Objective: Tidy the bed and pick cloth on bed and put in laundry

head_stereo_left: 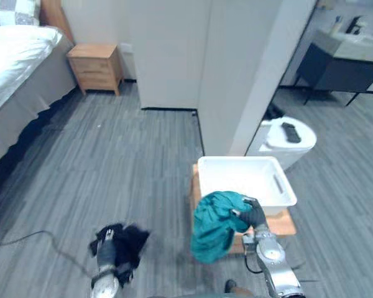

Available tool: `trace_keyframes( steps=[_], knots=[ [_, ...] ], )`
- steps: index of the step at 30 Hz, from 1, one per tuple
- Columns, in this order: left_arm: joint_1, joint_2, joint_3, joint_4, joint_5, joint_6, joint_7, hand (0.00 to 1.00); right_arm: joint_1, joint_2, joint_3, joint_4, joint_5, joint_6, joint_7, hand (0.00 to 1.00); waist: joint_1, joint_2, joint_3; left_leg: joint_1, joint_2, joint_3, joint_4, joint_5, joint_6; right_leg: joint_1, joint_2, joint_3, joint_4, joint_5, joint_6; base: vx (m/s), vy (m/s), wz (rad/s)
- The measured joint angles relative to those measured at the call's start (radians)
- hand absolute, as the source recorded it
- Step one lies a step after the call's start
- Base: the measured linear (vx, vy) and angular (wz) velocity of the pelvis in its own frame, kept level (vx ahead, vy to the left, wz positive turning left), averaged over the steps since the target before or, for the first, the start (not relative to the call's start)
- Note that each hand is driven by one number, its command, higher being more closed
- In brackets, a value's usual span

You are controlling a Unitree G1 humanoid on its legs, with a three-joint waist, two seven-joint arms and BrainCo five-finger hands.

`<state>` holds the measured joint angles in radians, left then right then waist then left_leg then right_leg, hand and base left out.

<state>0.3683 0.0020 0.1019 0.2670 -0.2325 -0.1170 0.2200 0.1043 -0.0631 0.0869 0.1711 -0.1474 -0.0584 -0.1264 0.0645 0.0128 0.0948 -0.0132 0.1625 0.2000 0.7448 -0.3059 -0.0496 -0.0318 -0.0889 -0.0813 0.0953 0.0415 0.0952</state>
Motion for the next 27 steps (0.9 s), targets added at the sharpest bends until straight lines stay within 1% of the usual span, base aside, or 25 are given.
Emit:
trace_keyframes(
  steps=[1, 2, 3, 4, 5, 6, 7, 8, 9, 10, 11, 12, 13, 14, 15, 16, 17, 18, 19, 21, 22, 23, 25, 27],
  knots=[
    [0.000, -0.019, -0.011, 0.000, 0.000, 0.000, -0.004, 1.00, -0.001, -0.007, 0.003, 0.000, 0.000, -0.004, 0.000, 1.00, 0.003, 0.026, 0.005, -0.020, 0.055, 0.074, 0.054, -0.012, 0.006, 0.018, 0.027, 0.002, -0.015, -0.003, -0.016, 0.31, -0.297, -0.22],
    [-0.004, -0.037, -0.029, 0.001, 0.001, 0.001, -0.018, 1.00, -0.003, -0.019, -0.001, 0.006, 0.000, -0.003, 0.000, 1.00, 0.004, 0.029, 0.004, -0.040, 0.058, 0.134, 0.014, -0.043, 0.010, 0.015, 0.033, 0.020, -0.022, -0.008, -0.026, 0.17, -0.141, -0.34],
    [-0.010, -0.040, -0.033, -0.001, 0.003, 0.001, -0.026, 1.00, -0.008, -0.024, -0.008, 0.009, 0.000, -0.002, 0.000, 1.00, 0.003, 0.033, 0.003, -0.047, 0.033, 0.144, -0.034, -0.057, 0.004, 0.009, 0.028, 0.030, -0.022, -0.008, -0.027, 0.18, -0.150, -0.40],
    [-0.032, -0.039, -0.034, -0.001, 0.012, 0.001, -0.033, 1.00, -0.020, -0.030, -0.024, 0.011, 0.000, -0.001, 0.000, 1.00, 0.000, 0.038, 0.013, -0.054, -0.013, 0.147, -0.141, -0.061, -0.011, 0.007, 0.017, 0.040, -0.022, -0.009, -0.028, 0.14, -0.125, -0.33],
    [-0.055, -0.040, -0.036, -0.008, 0.024, 0.001, -0.038, 1.00, -0.019, -0.039, -0.040, 0.013, 0.000, 0.001, 0.001, 1.00, -0.003, 0.048, 0.014, -0.045, -0.043, 0.137, -0.297, -0.029, -0.035, 0.011, 0.018, 0.043, -0.023, -0.009, -0.028, 0.12, -0.106, -0.26],
    [-0.061, -0.038, -0.047, -0.010, 0.032, 0.001, -0.038, 1.00, -0.019, -0.042, -0.044, 0.015, 0.000, 0.002, 0.002, 1.00, -0.004, 0.056, 0.013, -0.040, -0.045, 0.148, -0.341, -0.003, 0.016, 0.018, 0.022, 0.042, -0.024, -0.009, -0.027, 0.12, -0.059, -0.12],
    [-0.066, -0.036, -0.063, -0.017, 0.038, 0.001, -0.041, 1.00, -0.017, -0.043, -0.052, 0.020, 0.000, 0.004, 0.004, 1.00, -0.013, 0.054, 0.010, -0.002, -0.066, 0.154, -0.404, 0.029, 0.073, 0.033, 0.015, 0.034, -0.030, -0.011, -0.026, 0.12, -0.014, 0.22],
    [-0.071, -0.016, -0.096, -0.031, 0.047, -0.003, -0.046, 1.00, -0.014, -0.035, -0.059, 0.018, 0.000, 0.003, 0.008, 1.00, -0.042, 0.031, 0.012, 0.029, -0.102, 0.130, -0.479, 0.064, 0.070, 0.040, -0.007, 0.017, -0.018, -0.024, -0.023, 0.13, 0.010, 0.66],
    [-0.094, 0.010, -0.140, -0.032, 0.049, -0.003, -0.065, 1.00, -0.012, -0.021, -0.077, 0.017, 0.000, 0.002, 0.012, 1.00, -0.076, 0.011, 0.020, 0.051, -0.135, 0.089, -0.545, 0.101, 0.076, 0.019, -0.024, -0.001, 0.051, -0.055, -0.017, 0.07, 0.027, 0.89],
    [-0.110, 0.016, -0.166, -0.031, 0.050, -0.002, -0.075, 1.00, -0.006, -0.018, -0.088, 0.017, 0.000, 0.002, 0.013, 1.00, -0.086, 0.008, 0.024, 0.059, -0.146, 0.066, -0.574, 0.120, 0.080, -0.010, -0.032, 0.008, 0.118, -0.070, -0.011, 0.03, 0.040, 0.86],
    [-0.120, 0.019, -0.194, -0.031, 0.052, -0.001, -0.088, 1.00, 0.003, -0.018, -0.096, 0.017, 0.000, 0.002, 0.014, 1.00, -0.095, 0.008, 0.025, 0.062, -0.149, 0.046, -0.590, 0.133, 0.080, -0.033, -0.032, 0.037, 0.170, -0.072, -0.011, 0.03, 0.105, 0.79],
    [-0.127, 0.030, -0.227, -0.030, 0.059, -0.001, -0.096, 1.00, 0.014, -0.014, -0.100, 0.015, 0.000, 0.003, 0.013, 1.00, -0.107, 0.004, 0.025, 0.071, -0.150, 0.022, -0.606, 0.148, 0.081, -0.040, -0.033, 0.094, 0.206, -0.072, -0.011, 0.03, 0.100, 0.65],
    [-0.130, 0.035, -0.232, -0.031, 0.068, -0.001, -0.102, 1.00, 0.016, -0.011, -0.101, 0.014, 0.000, 0.003, 0.013, 1.00, -0.107, 0.000, 0.024, 0.080, -0.152, 0.015, -0.610, 0.154, 0.078, -0.038, -0.033, 0.107, 0.208, -0.072, -0.011, 0.07, 0.098, 0.58],
    [-0.135, 0.049, -0.235, -0.031, 0.079, -0.001, -0.109, 1.00, 0.015, -0.005, -0.099, 0.001, 0.000, 0.003, 0.013, 1.00, -0.105, -0.010, 0.023, 0.079, -0.157, 0.001, -0.617, 0.163, 0.076, -0.028, -0.035, 0.115, 0.192, -0.072, -0.012, 0.04, 0.016, 0.31],
    [-0.138, 0.065, -0.235, -0.031, 0.088, -0.001, -0.109, 1.00, 0.014, -0.003, -0.096, -0.029, 0.000, 0.003, 0.012, 1.00, -0.100, -0.020, 0.021, 0.078, -0.164, -0.004, -0.630, 0.172, 0.067, -0.007, -0.041, 0.117, 0.144, -0.071, -0.013, 0.04, 0.016, 0.23],
    [-0.138, 0.072, -0.234, -0.031, 0.088, -0.001, -0.110, 1.00, 0.013, -0.004, -0.096, -0.044, 0.000, 0.003, 0.012, 1.00, -0.096, -0.023, 0.020, 0.077, -0.167, -0.004, -0.636, 0.174, 0.063, 0.003, -0.044, 0.117, 0.119, -0.070, -0.014, -0.02, -0.002, 0.04],
    [-0.137, 0.081, -0.227, -0.031, 0.088, -0.001, -0.110, 1.00, 0.007, -0.005, -0.096, -0.081, -0.001, 0.003, 0.012, 1.00, -0.084, -0.029, 0.016, 0.075, -0.174, 0.003, -0.648, 0.180, 0.063, 0.027, -0.051, 0.126, 0.053, -0.064, -0.012, -0.06, 0.000, -0.24],
    [-0.131, 0.086, -0.219, -0.031, 0.088, -0.001, -0.109, 1.00, -0.017, -0.010, -0.093, -0.110, -0.002, 0.002, 0.012, 1.00, -0.069, -0.033, 0.015, 0.075, -0.174, 0.025, -0.656, 0.181, 0.064, 0.046, -0.051, 0.148, -0.012, -0.048, -0.003, -0.06, 0.000, -0.36],
    [-0.127, 0.088, -0.210, -0.031, 0.088, -0.001, -0.108, 1.00, -0.034, -0.016, -0.088, -0.119, -0.002, 0.002, 0.012, 1.00, -0.066, -0.034, 0.014, 0.073, -0.174, 0.033, -0.659, 0.181, 0.064, 0.050, -0.051, 0.157, -0.034, -0.041, -0.003, -0.11, -0.030, -0.54],
    [-0.122, 0.099, -0.196, -0.030, 0.087, -0.001, -0.106, 1.00, -0.119, -0.054, -0.076, -0.128, -0.006, -0.002, 0.012, 1.00, -0.063, -0.037, 0.013, 0.060, -0.171, 0.053, -0.661, 0.181, 0.064, 0.048, -0.049, 0.175, -0.071, -0.031, 0.001, -0.11, -0.064, -0.35],
    [-0.122, 0.100, -0.194, -0.030, 0.087, -0.001, -0.106, 1.00, -0.169, -0.085, -0.076, -0.128, -0.012, -0.002, 0.011, 1.00, -0.067, -0.037, 0.013, 0.061, -0.168, 0.055, -0.667, 0.182, 0.059, 0.045, -0.046, 0.176, -0.077, -0.028, 0.005, -0.08, -0.087, -0.09],
    [-0.122, 0.098, -0.189, -0.030, 0.086, -0.001, -0.106, 1.00, -0.219, -0.130, -0.076, -0.128, -0.013, -0.003, 0.011, 1.00, -0.069, -0.038, 0.013, 0.062, -0.161, 0.058, -0.676, 0.188, 0.048, 0.045, -0.038, 0.177, -0.078, -0.024, 0.002, -0.08, -0.090, -0.04],
    [-0.120, 0.089, -0.190, -0.030, 0.084, -0.001, -0.106, 1.00, -0.297, -0.186, -0.076, -0.114, -0.019, -0.004, 0.003, 1.00, -0.069, -0.040, 0.014, 0.062, -0.151, 0.061, -0.686, 0.195, 0.040, 0.043, -0.028, 0.179, -0.080, -0.020, -0.003, -0.09, -0.090, -0.07],
    [-0.120, 0.089, -0.191, -0.030, 0.072, -0.002, -0.106, 1.00, -0.391, -0.236, -0.076, -0.097, -0.022, -0.006, -0.006, 1.00, -0.072, -0.042, 0.015, 0.063, -0.144, 0.061, -0.713, 0.217, 0.035, 0.034, -0.018, 0.179, -0.085, -0.012, -0.012, -0.07, -0.084, -0.04]
  ],
)
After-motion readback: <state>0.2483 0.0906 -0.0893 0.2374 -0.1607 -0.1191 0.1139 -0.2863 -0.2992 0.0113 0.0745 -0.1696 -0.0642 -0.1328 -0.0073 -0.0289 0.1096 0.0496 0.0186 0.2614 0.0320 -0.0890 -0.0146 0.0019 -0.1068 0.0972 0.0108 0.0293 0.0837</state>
